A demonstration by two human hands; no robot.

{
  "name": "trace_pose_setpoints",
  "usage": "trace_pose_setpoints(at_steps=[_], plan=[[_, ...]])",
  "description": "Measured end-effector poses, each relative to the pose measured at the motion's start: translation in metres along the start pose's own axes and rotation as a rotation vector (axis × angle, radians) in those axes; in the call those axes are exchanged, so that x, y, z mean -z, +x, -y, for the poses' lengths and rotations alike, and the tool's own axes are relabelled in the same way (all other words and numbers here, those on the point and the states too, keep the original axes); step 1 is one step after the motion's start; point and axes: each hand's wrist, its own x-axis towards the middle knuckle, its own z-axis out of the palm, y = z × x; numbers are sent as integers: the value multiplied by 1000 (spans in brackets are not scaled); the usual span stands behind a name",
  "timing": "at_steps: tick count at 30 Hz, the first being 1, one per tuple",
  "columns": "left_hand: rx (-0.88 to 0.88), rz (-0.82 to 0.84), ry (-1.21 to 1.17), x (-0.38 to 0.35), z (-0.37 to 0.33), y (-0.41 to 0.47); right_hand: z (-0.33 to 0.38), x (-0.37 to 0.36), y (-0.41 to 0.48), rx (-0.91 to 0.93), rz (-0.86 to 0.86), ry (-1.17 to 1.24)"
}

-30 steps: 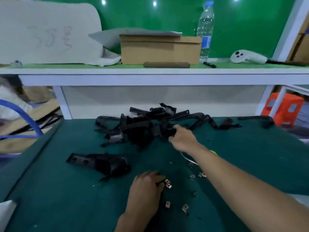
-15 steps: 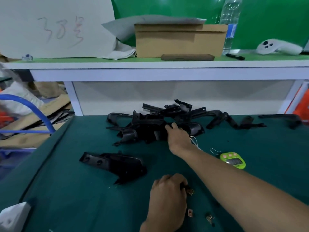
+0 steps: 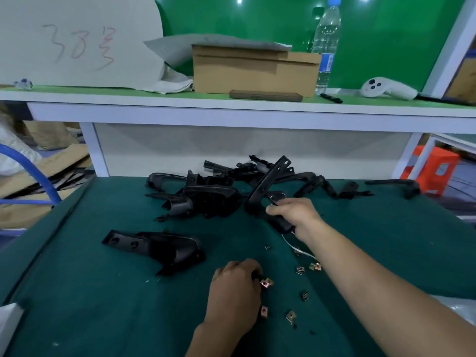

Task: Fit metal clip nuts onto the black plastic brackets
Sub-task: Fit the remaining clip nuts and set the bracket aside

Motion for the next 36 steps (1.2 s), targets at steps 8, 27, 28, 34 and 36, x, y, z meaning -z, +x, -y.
trace_pose_setpoints(at_steps=[8,27,28,34,36], plan=[[5,-8,25,-1,-2,-3,-15,32,-20,50,-162,101],[-58,126,-527,14,-24,-10,-56,94,-118,97,138,359],[-28,148,-561,15,-25,-9,-60,93,-119,42,156,561],[-49,-351,-311,0,-30,-19,-84,66,-134,-88,267,687],[-342,-392,-72,-3,-36,-25,-85,55,-140,-20,325,666]])
